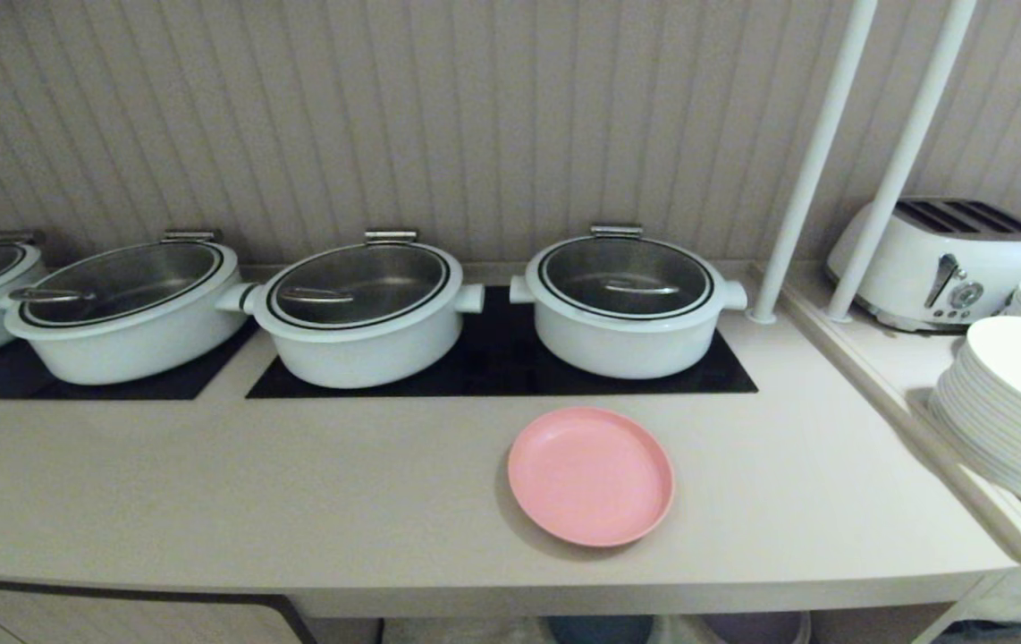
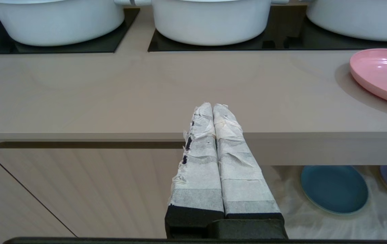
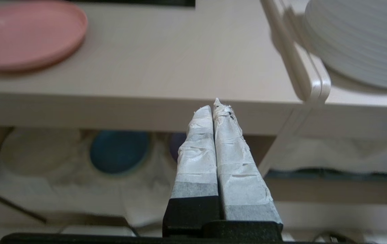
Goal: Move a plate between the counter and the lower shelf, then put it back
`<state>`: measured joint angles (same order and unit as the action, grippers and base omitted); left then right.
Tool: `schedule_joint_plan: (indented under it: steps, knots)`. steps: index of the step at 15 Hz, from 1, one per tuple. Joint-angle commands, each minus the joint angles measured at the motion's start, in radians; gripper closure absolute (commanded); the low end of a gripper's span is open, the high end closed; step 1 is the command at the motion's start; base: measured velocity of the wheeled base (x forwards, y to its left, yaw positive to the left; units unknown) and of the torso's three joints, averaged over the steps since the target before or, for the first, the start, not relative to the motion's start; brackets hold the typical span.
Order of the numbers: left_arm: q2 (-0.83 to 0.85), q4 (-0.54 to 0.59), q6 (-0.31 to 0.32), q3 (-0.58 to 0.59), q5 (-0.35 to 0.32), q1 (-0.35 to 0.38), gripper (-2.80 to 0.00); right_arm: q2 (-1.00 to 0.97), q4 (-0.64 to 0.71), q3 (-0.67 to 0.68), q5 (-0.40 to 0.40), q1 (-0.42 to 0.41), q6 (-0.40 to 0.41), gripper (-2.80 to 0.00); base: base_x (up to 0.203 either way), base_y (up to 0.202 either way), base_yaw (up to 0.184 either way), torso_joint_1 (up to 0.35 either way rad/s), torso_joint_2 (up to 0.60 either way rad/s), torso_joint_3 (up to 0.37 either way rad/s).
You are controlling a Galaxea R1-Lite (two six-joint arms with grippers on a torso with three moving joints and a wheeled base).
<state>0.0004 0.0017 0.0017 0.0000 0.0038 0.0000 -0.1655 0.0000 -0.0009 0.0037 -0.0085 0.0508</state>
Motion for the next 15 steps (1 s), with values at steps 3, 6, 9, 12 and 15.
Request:
schedule_joint_plan:
  steps: [3,6,9,12,15]
  knots:
    - [0.0,0.0,0.0,0.0,0.001,0.0,0.0,0.157,0.001,0.001,0.006,0.008,-0.005,0.0,0.0,0.0,0.0,0.0,0.0,0.0]
    - [0.0,0.0,0.0,0.0,0.001,0.0,0.0,0.166,0.004,0.001,0.005,0.012,-0.001,0.0,0.0,0.0,0.0,0.0,0.0,0.0]
    - [0.0,0.0,-0.001,0.0,0.001,0.0,0.0,0.166,0.003,0.0,-0.001,0.012,-0.031,0.0,0.0,0.0,0.0,0.0,0.0,0.0]
    - [0.0,0.0,0.0,0.0,0.001,0.0,0.0,0.166,0.003,-0.001,-0.007,0.012,-0.063,0.0,0.0,0.0,0.0,0.0,0.0,0.0]
    - [0.0,0.0,0.0,0.0,0.001,0.0,0.0,0.166,0.002,-0.001,-0.007,0.012,-0.063,0.0,0.0,0.0,0.0,0.0,0.0,0.0]
